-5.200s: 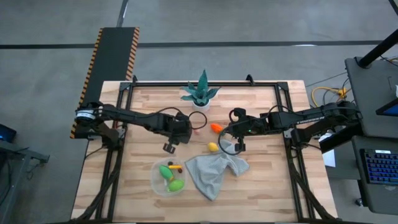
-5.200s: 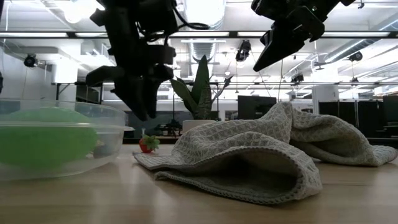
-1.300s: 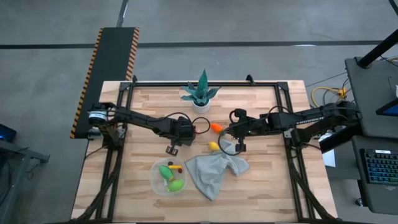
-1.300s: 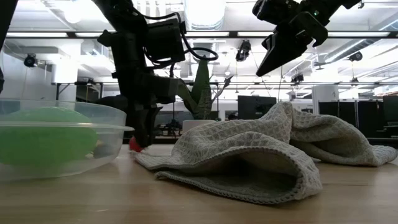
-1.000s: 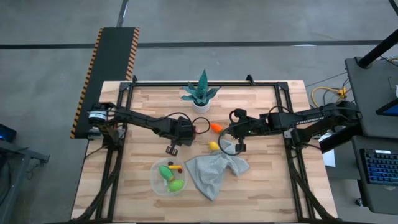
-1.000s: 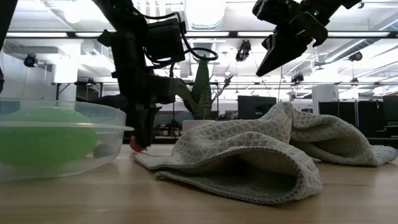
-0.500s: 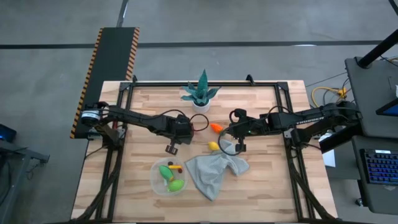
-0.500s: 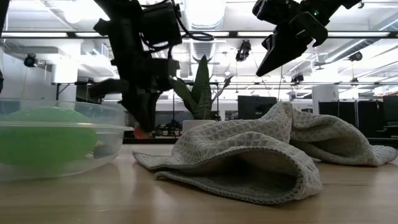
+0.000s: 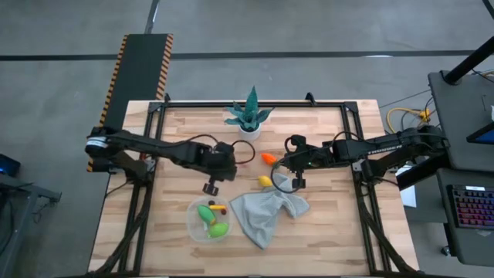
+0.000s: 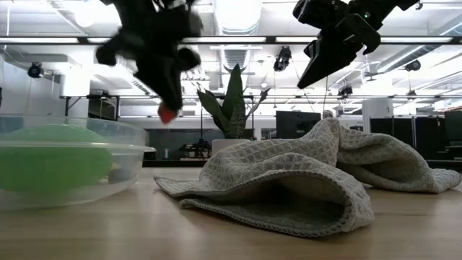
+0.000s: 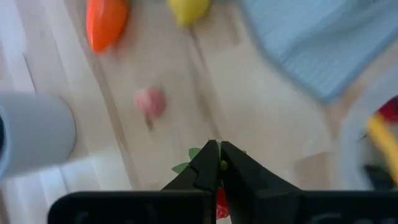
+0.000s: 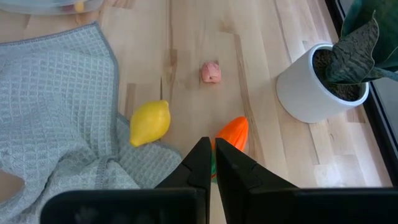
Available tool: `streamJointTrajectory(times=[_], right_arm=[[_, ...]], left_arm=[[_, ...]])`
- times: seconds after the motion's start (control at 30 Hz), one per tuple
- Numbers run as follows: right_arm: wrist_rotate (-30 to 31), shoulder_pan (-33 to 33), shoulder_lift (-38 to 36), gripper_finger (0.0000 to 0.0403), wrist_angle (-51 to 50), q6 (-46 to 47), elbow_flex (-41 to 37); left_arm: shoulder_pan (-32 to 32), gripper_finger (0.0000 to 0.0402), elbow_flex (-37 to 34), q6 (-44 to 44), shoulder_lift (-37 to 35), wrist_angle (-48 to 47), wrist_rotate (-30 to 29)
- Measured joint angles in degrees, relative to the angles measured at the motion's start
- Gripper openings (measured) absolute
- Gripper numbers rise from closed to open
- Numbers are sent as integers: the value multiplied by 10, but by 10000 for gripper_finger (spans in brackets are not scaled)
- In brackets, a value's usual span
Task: Pick and placing Produce into tupperware
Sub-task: Put the red strawberry in the transparent bin
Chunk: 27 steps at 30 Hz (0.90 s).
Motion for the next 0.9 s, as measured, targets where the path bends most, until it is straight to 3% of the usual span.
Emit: streamJointTrajectory(times=[0.5, 0.9], right_arm=[[0, 0, 0, 13, 4, 2, 0], [0, 0, 0, 13, 3, 2, 0]], left_arm=[[-157, 0, 25, -169, -47, -2, -7], [-213, 0, 24, -265, 5, -13, -5]])
